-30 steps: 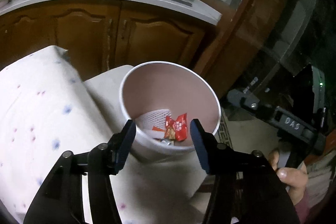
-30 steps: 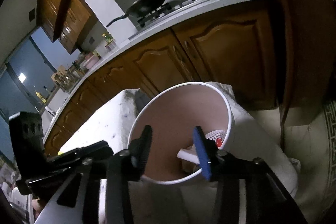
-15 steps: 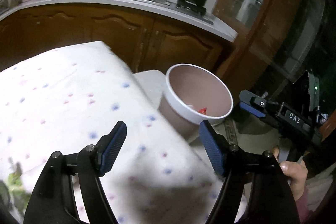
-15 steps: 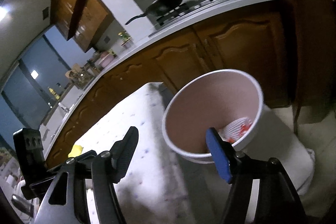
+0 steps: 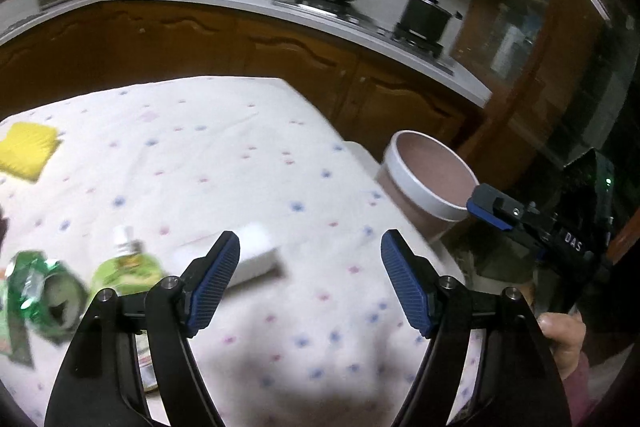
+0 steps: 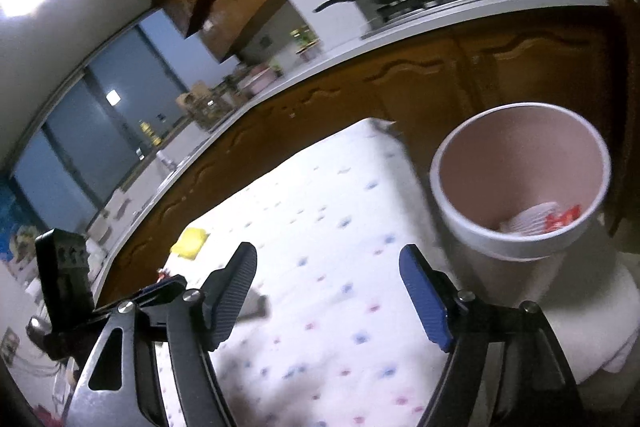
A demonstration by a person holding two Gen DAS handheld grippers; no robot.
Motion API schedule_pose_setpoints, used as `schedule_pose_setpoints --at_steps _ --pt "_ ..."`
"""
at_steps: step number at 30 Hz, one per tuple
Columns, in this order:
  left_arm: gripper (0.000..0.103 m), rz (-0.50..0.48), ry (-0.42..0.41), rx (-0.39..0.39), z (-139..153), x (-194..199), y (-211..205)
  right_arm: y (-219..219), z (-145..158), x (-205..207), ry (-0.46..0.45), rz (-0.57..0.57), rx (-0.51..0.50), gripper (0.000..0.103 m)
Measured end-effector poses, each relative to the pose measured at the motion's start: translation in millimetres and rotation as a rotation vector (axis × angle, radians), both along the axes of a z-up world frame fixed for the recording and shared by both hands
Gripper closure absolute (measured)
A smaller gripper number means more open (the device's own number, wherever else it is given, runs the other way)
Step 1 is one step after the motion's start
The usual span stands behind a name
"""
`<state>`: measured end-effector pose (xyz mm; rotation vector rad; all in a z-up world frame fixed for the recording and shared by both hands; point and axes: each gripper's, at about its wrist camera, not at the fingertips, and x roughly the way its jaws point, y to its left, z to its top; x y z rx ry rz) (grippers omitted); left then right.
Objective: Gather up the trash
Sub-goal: 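Move both open tools back over the trash on the table, then grasp the green juice pouch with the left tool while the right tool grasps the white foam block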
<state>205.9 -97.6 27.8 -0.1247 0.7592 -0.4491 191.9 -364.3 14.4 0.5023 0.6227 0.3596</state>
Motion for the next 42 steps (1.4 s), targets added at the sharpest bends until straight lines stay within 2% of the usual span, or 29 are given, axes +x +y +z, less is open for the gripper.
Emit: schedule_pose_setpoints --at_steps 13,20,24,28,37,40,42 --pt "0.026 0.173 0.0 0.01 -7 -25 94 74 4 -1 -0.038 0.179 -0.07 0.018" --pt "0.024 0.237 0.016 0.015 -16 -38 129 121 10 -3 -0.082 0.304 -0.158 0.012" --pt "0.022 0.224 0.038 0.018 -23 -43 134 145 12 0 -0.108 0.377 -0.224 0.009" --pt "0.022 0.189 0.056 0.053 -33 -47 125 164 10 7 -0.132 0.425 -0.316 0.007" --pt "0.023 0.188 0.107 0.07 -43 -26 111 183 -14 37 -0.079 0.547 -0.406 0.007" --pt "0.032 0.162 0.127 0.076 -46 -17 103 190 -18 46 -0.072 0.602 -0.425 0.007" --pt "0.043 0.154 0.136 0.092 -49 -12 98 197 -22 53 -0.063 0.645 -0.459 0.007"
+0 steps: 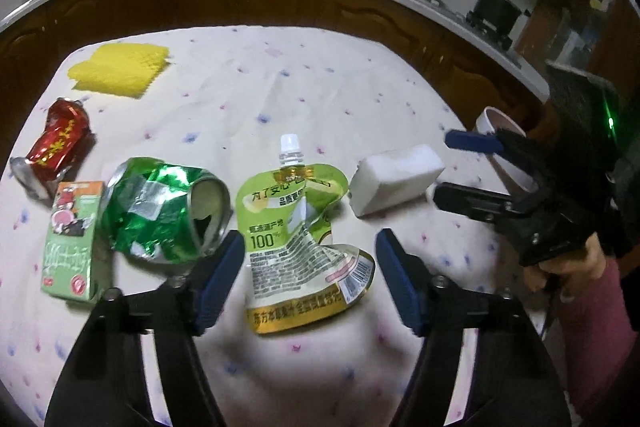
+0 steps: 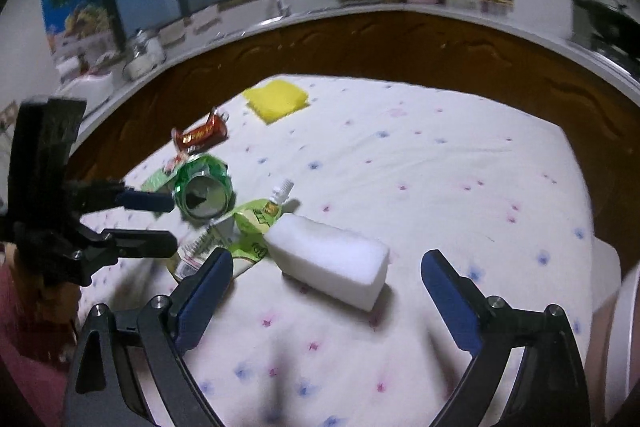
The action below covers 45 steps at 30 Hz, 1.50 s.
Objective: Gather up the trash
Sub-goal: 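Grasp the green juice pouch with the left tool while the right tool grasps the white foam block, then carry the juice pouch and foam block with both tools over the bin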
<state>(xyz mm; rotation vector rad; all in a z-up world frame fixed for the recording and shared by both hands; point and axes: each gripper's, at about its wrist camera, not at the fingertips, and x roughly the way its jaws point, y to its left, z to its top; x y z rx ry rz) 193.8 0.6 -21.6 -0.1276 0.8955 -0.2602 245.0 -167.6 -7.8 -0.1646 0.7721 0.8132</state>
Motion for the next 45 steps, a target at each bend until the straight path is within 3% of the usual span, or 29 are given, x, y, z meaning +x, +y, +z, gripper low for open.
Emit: schedule_pose_setpoints --at_steps 3,8,9,10,11,16,20,31,45 --pt "0.056 -0.01 0.031 0.01 -8 8 -4 11 -6 10 -0.001 0.048 -0.055 0.007" --pt "0.068 -0.016 0.08 0.003 -20 18 -4 17 -17 26 0.025 0.094 -0.082 0.011" --pt "0.069 -0.019 0.087 0.002 -21 19 -5 18 -19 28 0.034 0.097 -0.086 0.016" --pt "0.07 -0.023 0.092 0.0 -23 21 -6 17 -22 29 0.051 0.105 -0.086 0.036" --pt "0.072 -0.025 0.09 -0.005 -23 22 -6 16 -24 30 0.06 0.097 -0.09 0.049" --pt "0.087 -0.028 0.1 0.009 -26 28 -9 -7 -20 20 0.051 0.023 -0.036 0.061" --pt "0.091 -0.033 0.086 0.033 -26 29 -15 -34 -13 8 0.065 -0.064 0.045 0.063" --pt "0.093 -0.088 -0.003 -0.014 1 20 -43 -110 4 -35 0.077 -0.34 0.232 0.063" --pt "0.093 -0.188 -0.061 -0.059 26 26 -101 -170 19 -72 0.012 -0.62 0.275 0.063"
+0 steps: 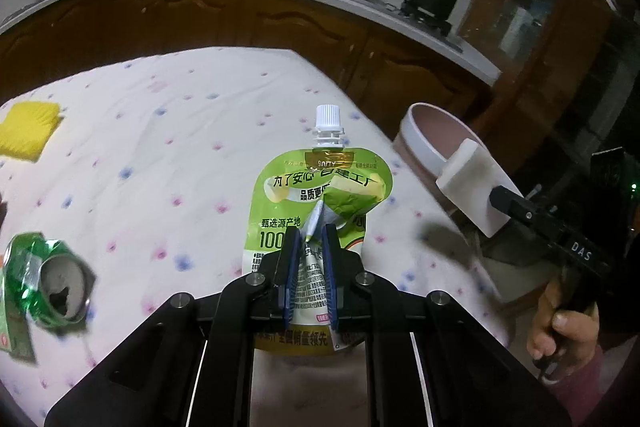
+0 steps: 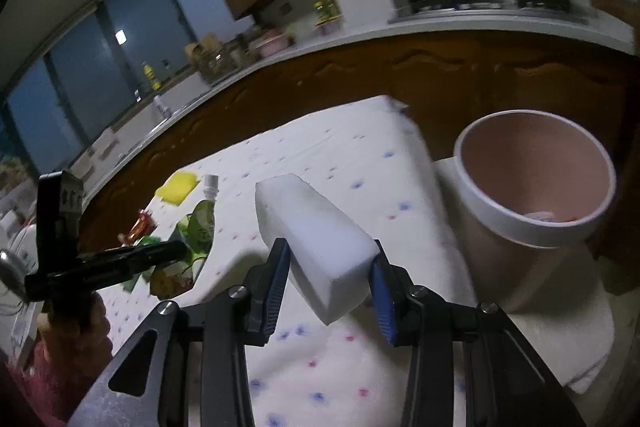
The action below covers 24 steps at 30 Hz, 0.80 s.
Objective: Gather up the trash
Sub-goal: 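Carry the juice pouch and foam block with both tools over the bin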
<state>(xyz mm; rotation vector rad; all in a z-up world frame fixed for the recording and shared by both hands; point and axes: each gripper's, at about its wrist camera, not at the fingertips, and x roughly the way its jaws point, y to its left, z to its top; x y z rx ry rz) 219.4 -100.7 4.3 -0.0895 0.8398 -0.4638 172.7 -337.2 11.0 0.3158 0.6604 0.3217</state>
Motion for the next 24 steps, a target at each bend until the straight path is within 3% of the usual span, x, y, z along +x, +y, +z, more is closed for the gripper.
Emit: schedule_pose_setpoints --at_steps 24 --pt "0.093 -0.135 -0.034 -0.005 21 20 -90 -82 2 -17 -0.027 -0.228 0.03 0.063"
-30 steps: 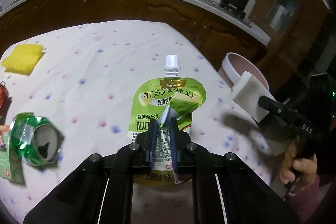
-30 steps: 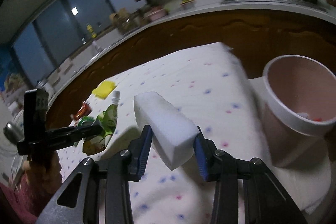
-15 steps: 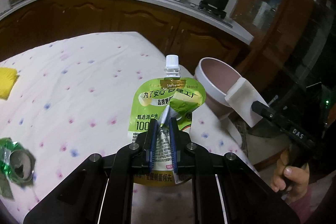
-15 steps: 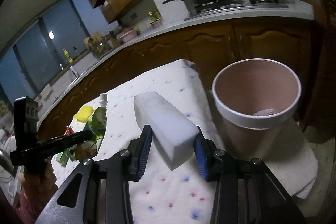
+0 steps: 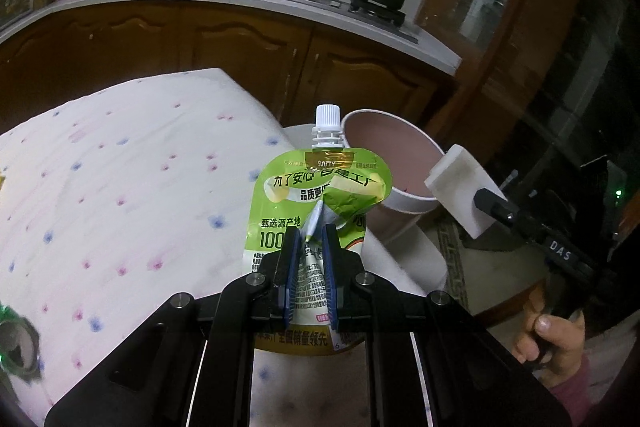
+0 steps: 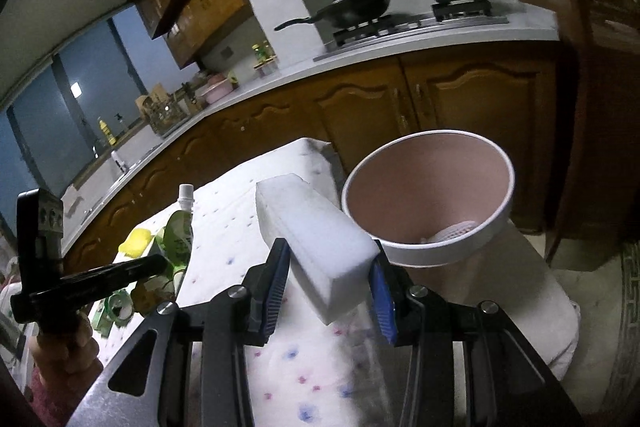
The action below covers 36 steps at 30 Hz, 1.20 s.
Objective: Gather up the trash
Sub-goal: 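Carry the juice pouch and foam block with both tools over the bin, then open both tools to drop the pouch and foam block into the bin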
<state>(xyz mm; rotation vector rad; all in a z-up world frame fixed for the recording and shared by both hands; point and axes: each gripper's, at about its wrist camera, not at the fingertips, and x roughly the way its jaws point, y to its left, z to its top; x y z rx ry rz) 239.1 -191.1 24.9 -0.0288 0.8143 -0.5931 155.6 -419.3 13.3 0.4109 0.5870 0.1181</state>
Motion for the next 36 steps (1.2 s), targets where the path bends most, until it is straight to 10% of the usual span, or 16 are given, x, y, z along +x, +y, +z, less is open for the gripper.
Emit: schedule_pose_setpoints --at_steps 36 --pt "0.092 -0.161 0.056 0.032 -13 99 -166 -87 -9 67 0.045 -0.175 -0.046 0.062"
